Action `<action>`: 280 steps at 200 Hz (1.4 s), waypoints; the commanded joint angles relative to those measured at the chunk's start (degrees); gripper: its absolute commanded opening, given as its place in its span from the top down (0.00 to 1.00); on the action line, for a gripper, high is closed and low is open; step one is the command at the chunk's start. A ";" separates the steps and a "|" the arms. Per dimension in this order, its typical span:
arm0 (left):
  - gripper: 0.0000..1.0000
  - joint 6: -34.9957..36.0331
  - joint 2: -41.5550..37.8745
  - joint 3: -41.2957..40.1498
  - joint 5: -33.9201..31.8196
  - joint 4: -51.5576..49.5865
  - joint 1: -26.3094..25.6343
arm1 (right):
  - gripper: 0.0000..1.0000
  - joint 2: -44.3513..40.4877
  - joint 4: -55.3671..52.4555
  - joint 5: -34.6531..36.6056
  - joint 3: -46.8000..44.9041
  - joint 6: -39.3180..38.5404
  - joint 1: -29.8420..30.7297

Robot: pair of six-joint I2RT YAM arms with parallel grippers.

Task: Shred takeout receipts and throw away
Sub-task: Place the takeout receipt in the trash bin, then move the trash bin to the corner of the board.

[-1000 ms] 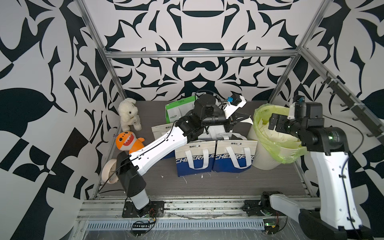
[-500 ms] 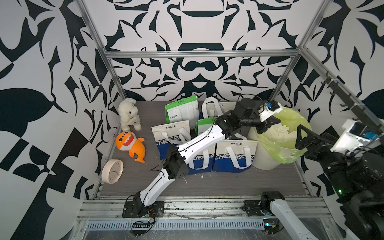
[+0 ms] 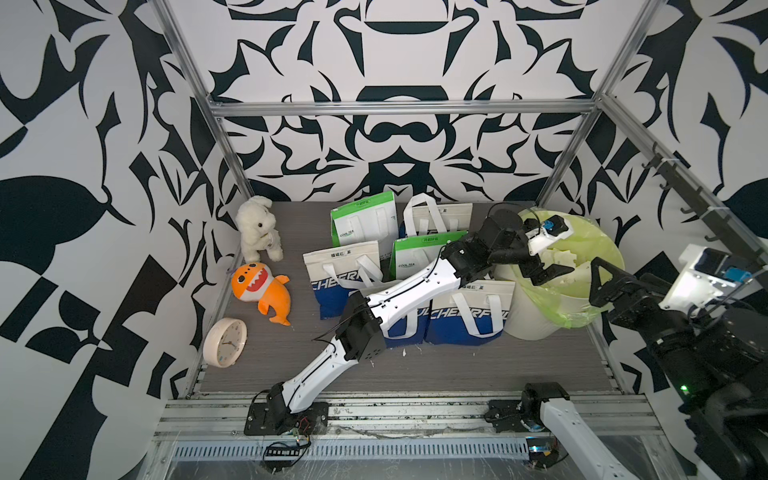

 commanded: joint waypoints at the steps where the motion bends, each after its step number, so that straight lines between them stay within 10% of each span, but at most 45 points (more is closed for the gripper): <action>1: 0.01 2.31 -5.94 -2.42 -0.53 -0.04 -0.55 | 0.10 0.46 0.59 -0.68 -1.87 1.67 0.12; 78: 0.01 11.24 -40.31 -40.16 -22.22 6.60 -0.66 | 0.11 -5.35 2.29 -10.81 -15.20 0.72 0.11; 168: 0.00 3.82 -94.92 -82.09 -69.40 -8.25 -0.08 | 0.39 -14.72 -2.67 -7.39 -41.24 18.36 0.11; 235: 0.01 -9.37 -106.81 -94.56 -77.56 -23.07 0.21 | 0.36 -7.55 17.05 14.42 -53.01 14.91 0.15; 280: 0.01 -14.53 -116.98 -103.75 -80.14 -24.58 0.50 | 0.37 0.61 51.04 13.51 -64.70 5.70 0.05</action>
